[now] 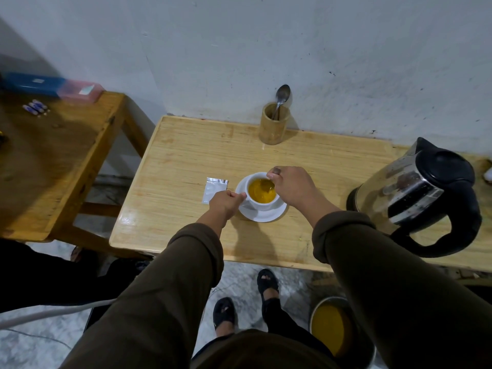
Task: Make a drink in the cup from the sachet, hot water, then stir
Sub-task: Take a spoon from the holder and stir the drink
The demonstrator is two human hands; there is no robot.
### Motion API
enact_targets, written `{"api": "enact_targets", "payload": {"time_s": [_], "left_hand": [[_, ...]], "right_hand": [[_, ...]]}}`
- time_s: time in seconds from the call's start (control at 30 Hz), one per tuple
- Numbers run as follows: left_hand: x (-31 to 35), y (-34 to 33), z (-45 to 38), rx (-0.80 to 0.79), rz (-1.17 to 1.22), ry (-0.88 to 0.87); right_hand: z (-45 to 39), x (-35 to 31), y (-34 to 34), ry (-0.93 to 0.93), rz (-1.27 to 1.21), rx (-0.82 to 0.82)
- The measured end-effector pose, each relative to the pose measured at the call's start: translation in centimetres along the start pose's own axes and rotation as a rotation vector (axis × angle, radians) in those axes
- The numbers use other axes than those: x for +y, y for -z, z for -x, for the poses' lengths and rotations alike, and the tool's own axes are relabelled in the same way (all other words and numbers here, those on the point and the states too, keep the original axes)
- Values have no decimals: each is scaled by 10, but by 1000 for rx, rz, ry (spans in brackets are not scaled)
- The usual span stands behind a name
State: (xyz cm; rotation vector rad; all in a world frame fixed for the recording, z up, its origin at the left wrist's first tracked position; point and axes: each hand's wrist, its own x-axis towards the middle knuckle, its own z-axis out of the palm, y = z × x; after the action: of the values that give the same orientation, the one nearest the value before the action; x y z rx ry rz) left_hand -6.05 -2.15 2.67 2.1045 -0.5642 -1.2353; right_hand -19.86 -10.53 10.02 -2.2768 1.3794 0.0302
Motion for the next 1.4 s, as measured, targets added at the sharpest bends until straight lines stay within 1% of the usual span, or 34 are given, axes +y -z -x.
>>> {"api": "enact_targets", "payload": {"time_s": [0.1,0.17,0.27,0.37,0.47,0.57,0.67,0.83,0.9,1.0,1.1,1.23,1.4], "left_hand": [[1,0,0,0,-1,6],[1,1,0,-3,-1,2],[1,1,0,0,-12,-5],[1,0,1,8,-20,-12],[1,1,1,10,-33,-10],[1,1,1,11,-38,-11],[1,1,1,12,-33,-4],[1,1,0,18,-50,-7],[1,1,0,20,-41,-2],[1,1,0,13,-30,0],[2,1,0,12,-33,1],[1,2,1,9,-32,7],[3,2,3,2,-36,5]], "right_hand": [[2,-1,-2,11,-124,-28],[4,-3,-3,29,-151,-65],[3,-3,-2,41,-152,-100],[0,0,0,48,-122,-86],[0,1,0,33,-40,-45],[2,1,0,39,-60,11],[6,0,-1,82,-97,-38],[7,0,3,72,-181,-119],[7,1,6,84,-168,-127],[6,1,8,104,-94,-102],[2,-1,6,79,15,-50],[1,-4,2,74,12,21],[9,1,-3,117,-72,-60]]}}
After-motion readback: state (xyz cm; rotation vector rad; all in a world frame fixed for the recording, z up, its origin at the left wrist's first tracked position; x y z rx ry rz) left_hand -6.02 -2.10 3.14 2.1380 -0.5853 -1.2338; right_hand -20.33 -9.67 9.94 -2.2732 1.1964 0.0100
